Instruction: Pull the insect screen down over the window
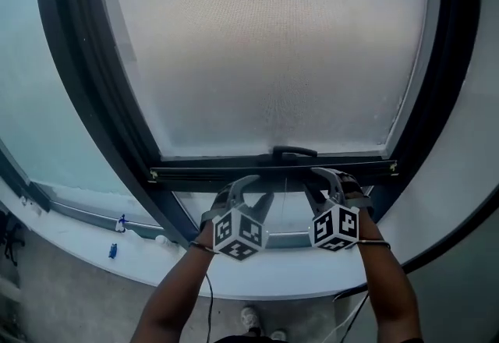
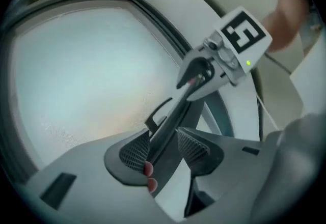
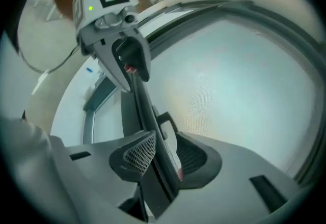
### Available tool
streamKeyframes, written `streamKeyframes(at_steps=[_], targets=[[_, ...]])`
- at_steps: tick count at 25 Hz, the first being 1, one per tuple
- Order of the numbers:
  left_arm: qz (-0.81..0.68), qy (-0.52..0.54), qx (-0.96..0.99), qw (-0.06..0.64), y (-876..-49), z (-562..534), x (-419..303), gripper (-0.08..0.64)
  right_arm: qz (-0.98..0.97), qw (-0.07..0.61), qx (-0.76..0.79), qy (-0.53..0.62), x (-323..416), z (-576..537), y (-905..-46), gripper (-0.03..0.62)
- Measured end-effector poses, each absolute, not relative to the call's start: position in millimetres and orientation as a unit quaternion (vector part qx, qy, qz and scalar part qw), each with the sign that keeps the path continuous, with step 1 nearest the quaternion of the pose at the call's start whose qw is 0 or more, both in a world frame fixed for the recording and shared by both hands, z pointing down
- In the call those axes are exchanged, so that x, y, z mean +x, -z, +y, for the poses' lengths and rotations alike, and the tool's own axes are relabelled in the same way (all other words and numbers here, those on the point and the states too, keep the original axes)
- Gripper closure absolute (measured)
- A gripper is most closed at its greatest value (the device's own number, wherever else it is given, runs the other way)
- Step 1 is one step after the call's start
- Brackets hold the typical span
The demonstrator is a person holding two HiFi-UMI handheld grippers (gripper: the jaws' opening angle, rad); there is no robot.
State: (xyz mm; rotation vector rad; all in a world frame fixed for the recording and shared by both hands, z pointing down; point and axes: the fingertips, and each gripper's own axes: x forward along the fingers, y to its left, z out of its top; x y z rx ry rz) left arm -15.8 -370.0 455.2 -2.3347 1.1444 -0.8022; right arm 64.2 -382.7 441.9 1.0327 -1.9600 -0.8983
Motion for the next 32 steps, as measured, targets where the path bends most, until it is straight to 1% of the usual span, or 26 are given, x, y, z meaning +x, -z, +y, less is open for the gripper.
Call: streamKeyframes(at_steps=[3,6,7,8,9,11,13,15,19,22,25,32], targets=[[0.442,0.146,-0.873,0.148,-410,-330,-21,0.427,-0.792,0.268,0.449,0.316,61,-345,-412,0.482],[0.470,0.031,-0.876,0.106,-371,-286,-29,0.488,-0.809,0.194,0.477,0.285,60,-303,-397,0.483],[0.481,0.006,-0.872,0.094,-366,-275,-33,0.519,-0.815,0.168,0.485,0.269,61,-289,-394,0.486],[0.489,-0.012,-0.869,0.080,-364,-265,-37,0.541,-0.822,0.141,0.492,0.249,62,-277,-391,0.509],[0.494,-0.027,-0.867,0.062,-365,-257,-41,0.557,-0.829,0.113,0.499,0.227,62,-264,-390,0.547],[0.503,-0.048,-0.862,0.026,-373,-241,-50,0.557,-0.840,0.066,0.507,0.184,64,-243,-388,0.585],[0.519,-0.048,-0.853,0.007,-384,-227,-57,0.558,-0.845,0.035,0.514,0.146,68,-227,-389,0.588],[0.541,-0.034,-0.840,-0.006,-398,-216,-65,0.557,-0.845,0.020,0.521,0.116,71,-216,-394,0.588],[0.575,-0.021,-0.817,-0.027,-418,-193,-78,0.558,-0.841,0.022,0.535,0.082,77,-197,-412,0.588],[0.585,-0.006,-0.811,-0.009,-424,-175,-82,0.558,-0.834,0.008,0.548,0.058,84,-179,-414,0.588],[0.588,-0.001,-0.808,0.005,-424,-160,-88,0.557,-0.822,0.005,0.565,0.065,87,-162,-414,0.589],[0.567,-0.005,-0.824,-0.014,-435,-118,-90,0.558,-0.820,-0.011,0.570,0.046,81,-108,-422,0.589]])
